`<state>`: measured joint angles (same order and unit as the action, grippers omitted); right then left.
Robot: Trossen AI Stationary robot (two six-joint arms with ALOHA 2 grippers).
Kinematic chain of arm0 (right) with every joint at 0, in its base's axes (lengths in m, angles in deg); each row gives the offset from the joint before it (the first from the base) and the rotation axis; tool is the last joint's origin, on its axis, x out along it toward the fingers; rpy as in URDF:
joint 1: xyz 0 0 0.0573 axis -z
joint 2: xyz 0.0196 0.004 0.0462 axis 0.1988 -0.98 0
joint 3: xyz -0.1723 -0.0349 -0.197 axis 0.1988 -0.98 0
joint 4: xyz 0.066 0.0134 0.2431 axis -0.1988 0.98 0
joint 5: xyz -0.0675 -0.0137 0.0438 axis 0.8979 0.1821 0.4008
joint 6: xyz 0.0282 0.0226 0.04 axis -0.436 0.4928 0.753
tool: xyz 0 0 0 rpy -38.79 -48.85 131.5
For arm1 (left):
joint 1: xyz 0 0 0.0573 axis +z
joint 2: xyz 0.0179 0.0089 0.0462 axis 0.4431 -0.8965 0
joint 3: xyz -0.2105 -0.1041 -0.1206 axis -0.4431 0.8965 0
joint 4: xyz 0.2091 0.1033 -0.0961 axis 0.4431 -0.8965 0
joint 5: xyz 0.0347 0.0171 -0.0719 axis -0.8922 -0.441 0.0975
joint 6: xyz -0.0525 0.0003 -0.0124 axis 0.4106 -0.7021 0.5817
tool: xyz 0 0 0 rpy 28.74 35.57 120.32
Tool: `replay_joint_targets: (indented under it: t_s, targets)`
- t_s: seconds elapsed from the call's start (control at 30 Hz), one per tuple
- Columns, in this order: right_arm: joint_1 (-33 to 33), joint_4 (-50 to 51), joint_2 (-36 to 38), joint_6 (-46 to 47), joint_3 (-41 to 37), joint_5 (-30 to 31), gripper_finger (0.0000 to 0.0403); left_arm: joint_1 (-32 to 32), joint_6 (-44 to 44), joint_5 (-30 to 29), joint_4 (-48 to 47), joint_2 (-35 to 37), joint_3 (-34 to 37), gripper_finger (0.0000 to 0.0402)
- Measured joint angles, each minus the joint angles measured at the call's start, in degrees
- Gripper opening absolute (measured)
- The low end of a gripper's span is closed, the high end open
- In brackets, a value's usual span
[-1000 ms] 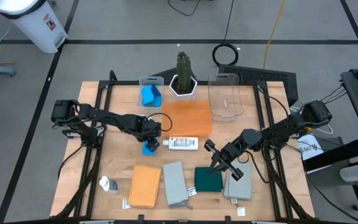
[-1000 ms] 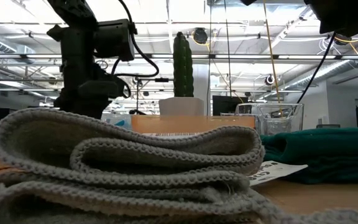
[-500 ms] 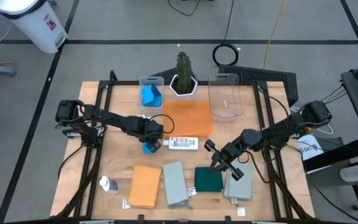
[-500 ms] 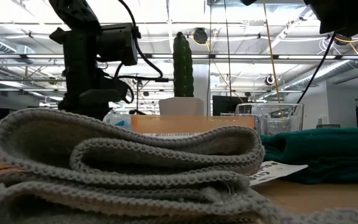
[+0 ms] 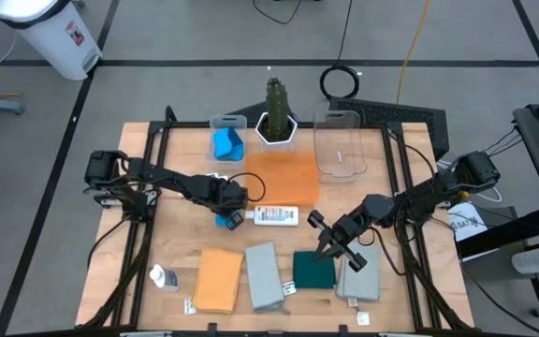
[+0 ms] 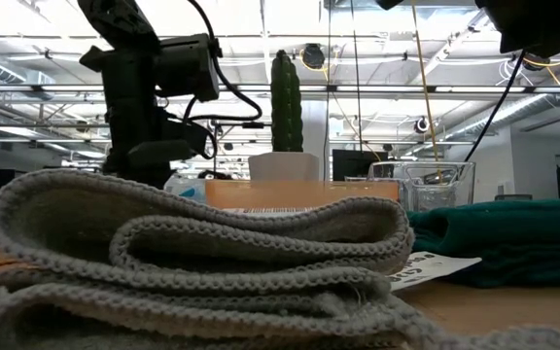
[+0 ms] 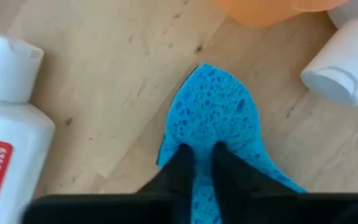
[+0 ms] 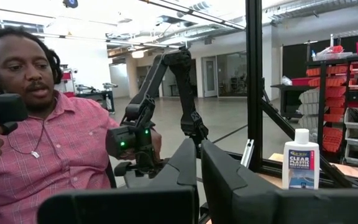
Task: Pick & Place Kitchen Items
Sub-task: Put the blue sponge into the white bin
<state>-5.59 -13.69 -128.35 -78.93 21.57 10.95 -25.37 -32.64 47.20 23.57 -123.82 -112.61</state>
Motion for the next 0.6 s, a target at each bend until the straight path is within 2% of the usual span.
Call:
replay_joint_targets:
  t_s: [0.07,0.37,0.6]
  targets:
    - [0.00,-0.02,0.00,0.00,0.00,0.00,0.0000,0.00,-1.38,-0.39,-0.20,0.01,-0.02,0.0012]
    - [0.00,0.00,-0.02,0.00,0.00,0.00,0.0000,-1.07,-3.09,-3.71,-0.57,1.13,0.07,0.0007]
    - [0.00,0.00,0.00,0.00,0.00,0.00,0.0000,-2.68,-2.77,-6.64,-2.05,7.92,0.27,0.0004]
